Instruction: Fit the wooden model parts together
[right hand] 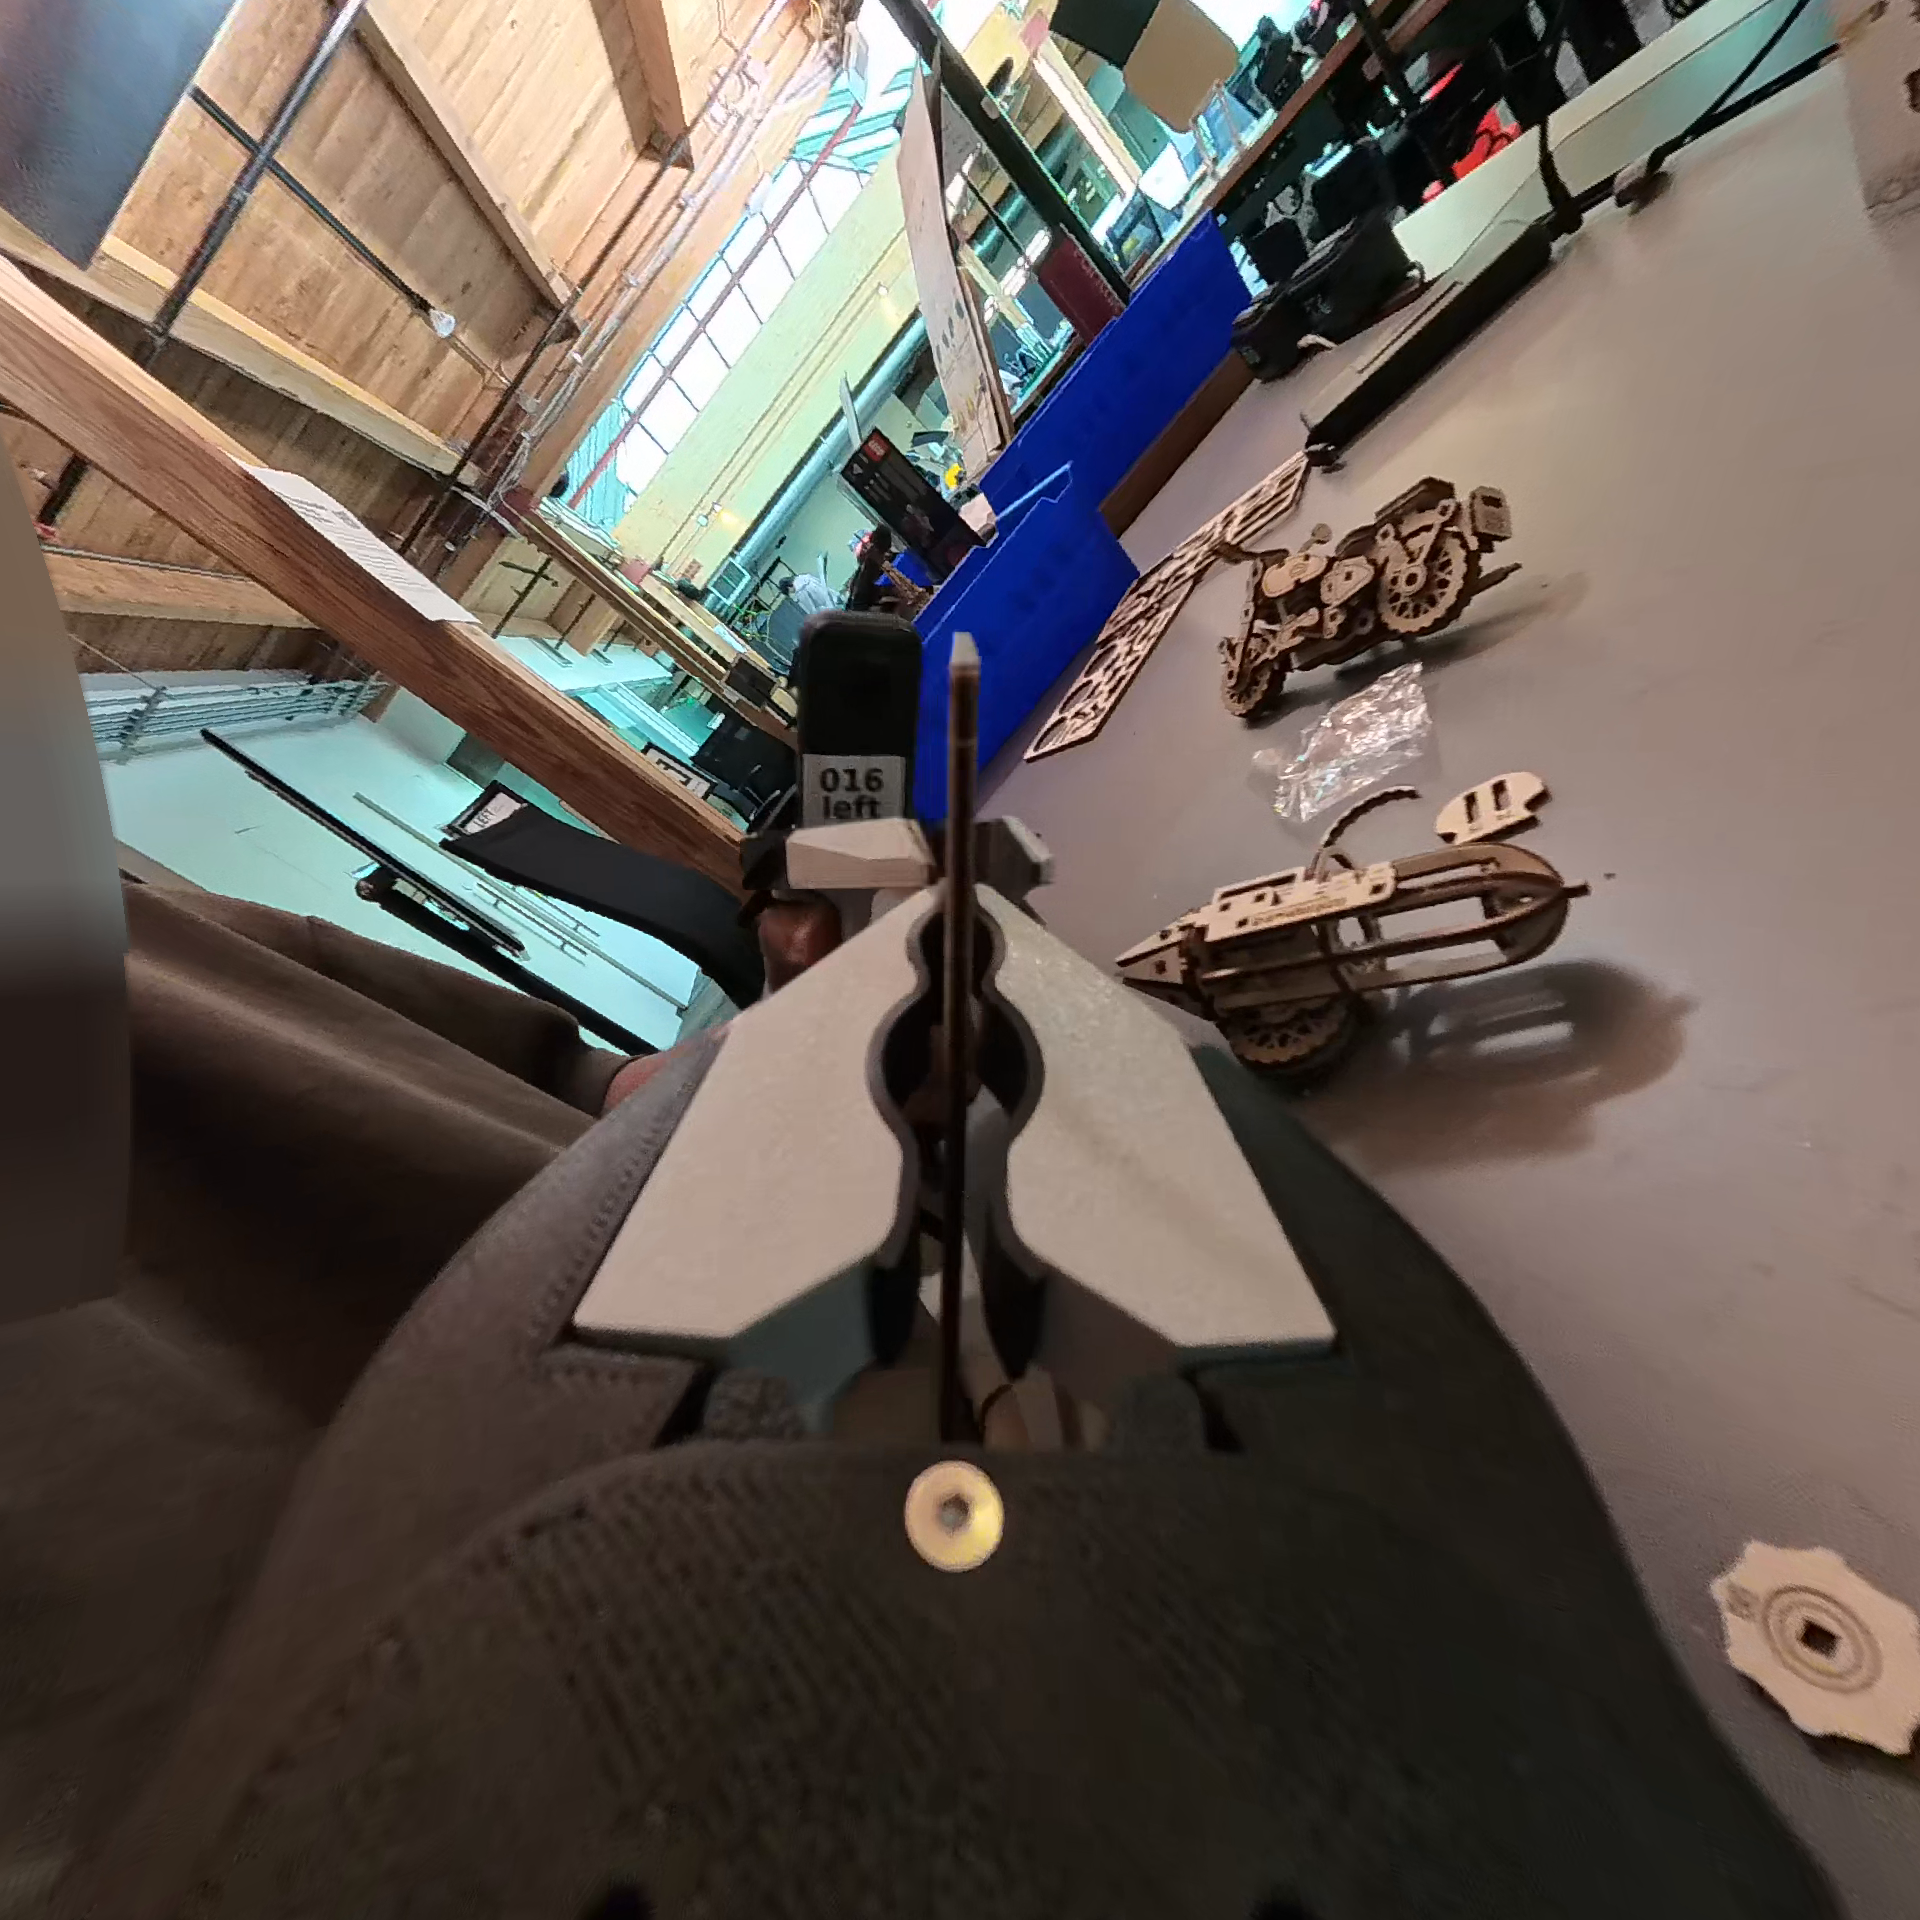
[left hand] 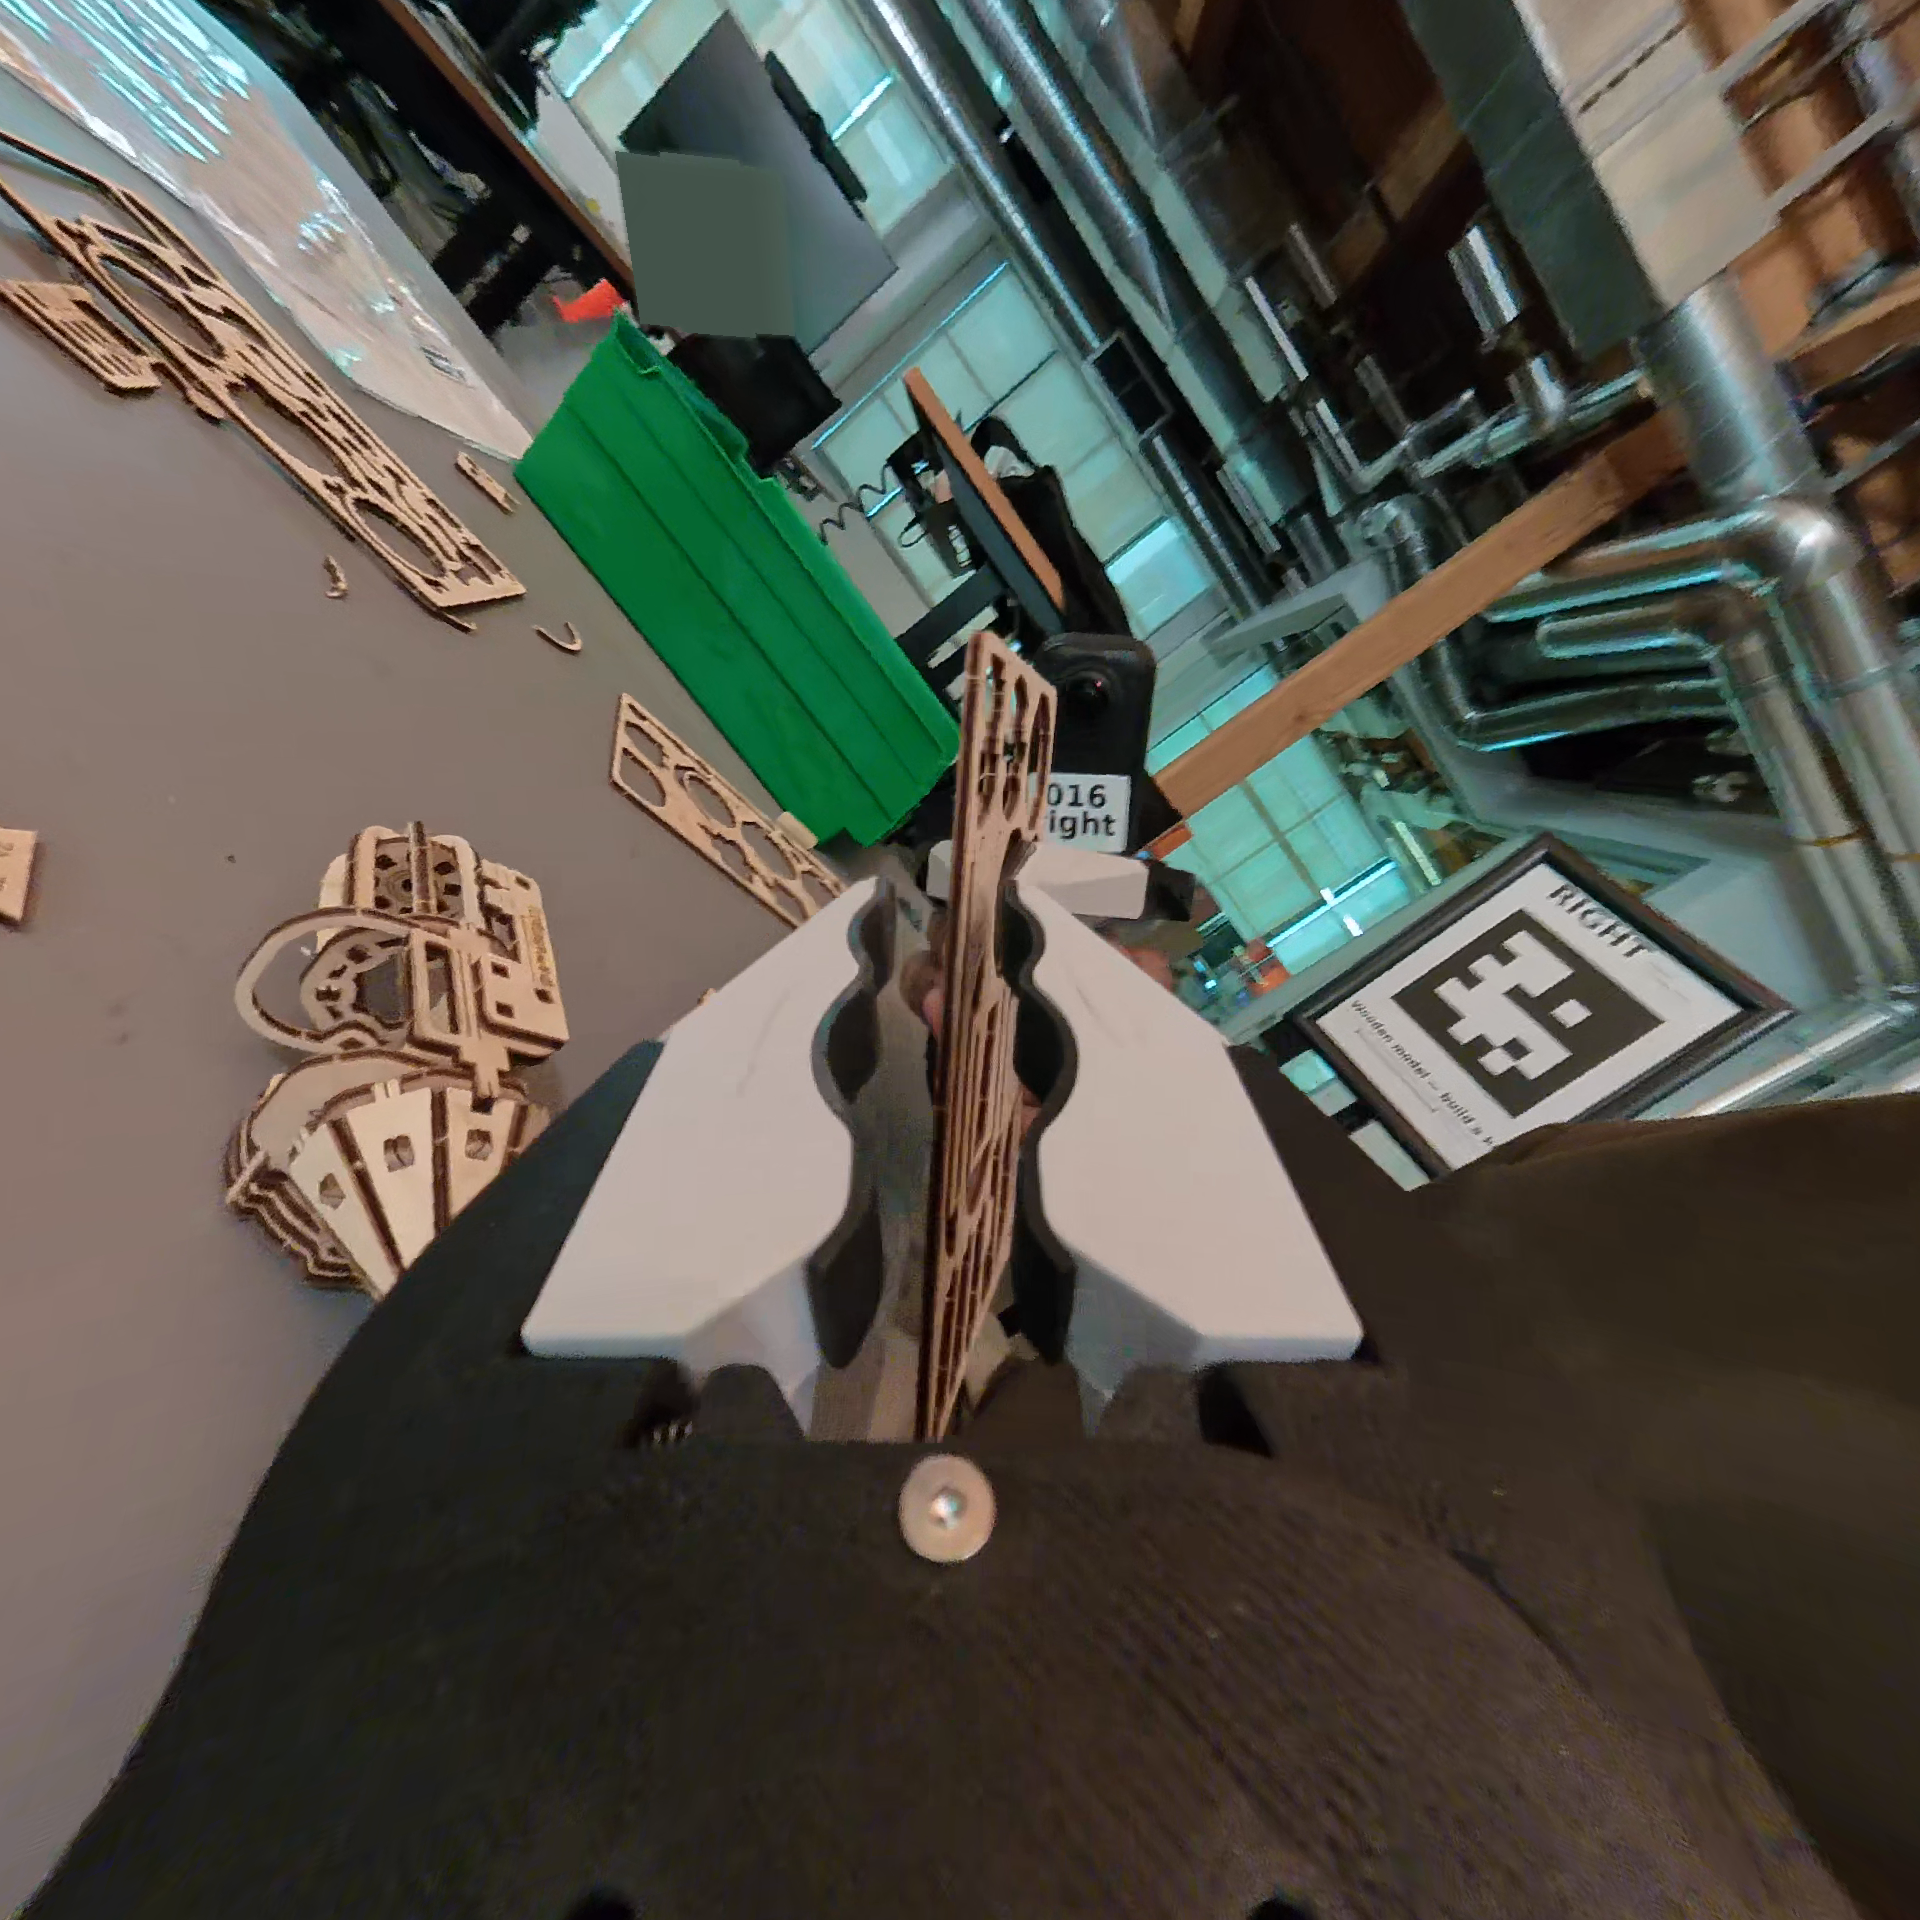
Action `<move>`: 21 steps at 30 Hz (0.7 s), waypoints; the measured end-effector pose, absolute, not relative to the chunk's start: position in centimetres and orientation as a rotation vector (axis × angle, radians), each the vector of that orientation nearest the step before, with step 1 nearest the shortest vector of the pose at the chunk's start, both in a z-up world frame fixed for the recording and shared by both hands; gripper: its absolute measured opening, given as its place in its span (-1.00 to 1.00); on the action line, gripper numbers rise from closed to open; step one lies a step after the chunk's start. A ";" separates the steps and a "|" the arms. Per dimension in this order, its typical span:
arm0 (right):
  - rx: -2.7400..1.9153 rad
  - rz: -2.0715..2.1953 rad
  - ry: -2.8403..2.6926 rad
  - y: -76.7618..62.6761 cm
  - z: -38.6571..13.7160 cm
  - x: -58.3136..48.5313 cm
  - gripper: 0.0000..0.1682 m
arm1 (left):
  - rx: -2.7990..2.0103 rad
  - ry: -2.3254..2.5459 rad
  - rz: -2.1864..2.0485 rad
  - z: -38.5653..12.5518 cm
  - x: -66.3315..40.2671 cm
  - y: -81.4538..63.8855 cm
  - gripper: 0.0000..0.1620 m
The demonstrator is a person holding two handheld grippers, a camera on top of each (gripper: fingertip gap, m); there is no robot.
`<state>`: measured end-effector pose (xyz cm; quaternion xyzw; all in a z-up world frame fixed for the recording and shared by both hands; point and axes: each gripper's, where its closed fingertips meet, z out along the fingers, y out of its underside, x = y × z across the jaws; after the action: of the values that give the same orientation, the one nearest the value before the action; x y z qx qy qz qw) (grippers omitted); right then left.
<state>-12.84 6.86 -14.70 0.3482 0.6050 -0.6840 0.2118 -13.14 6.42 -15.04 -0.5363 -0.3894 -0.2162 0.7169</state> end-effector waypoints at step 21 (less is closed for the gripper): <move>1.088 -1.957 1.732 7.9 -15.2 -14.1 -0.86 | -1.351 -0.812 -0.200 -15.4 -13.0 6.9 -0.97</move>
<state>-14.14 7.94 -15.22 0.3798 0.6044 -0.6830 0.1547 -13.02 6.91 -15.39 -0.6066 -0.3645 -0.0899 0.7008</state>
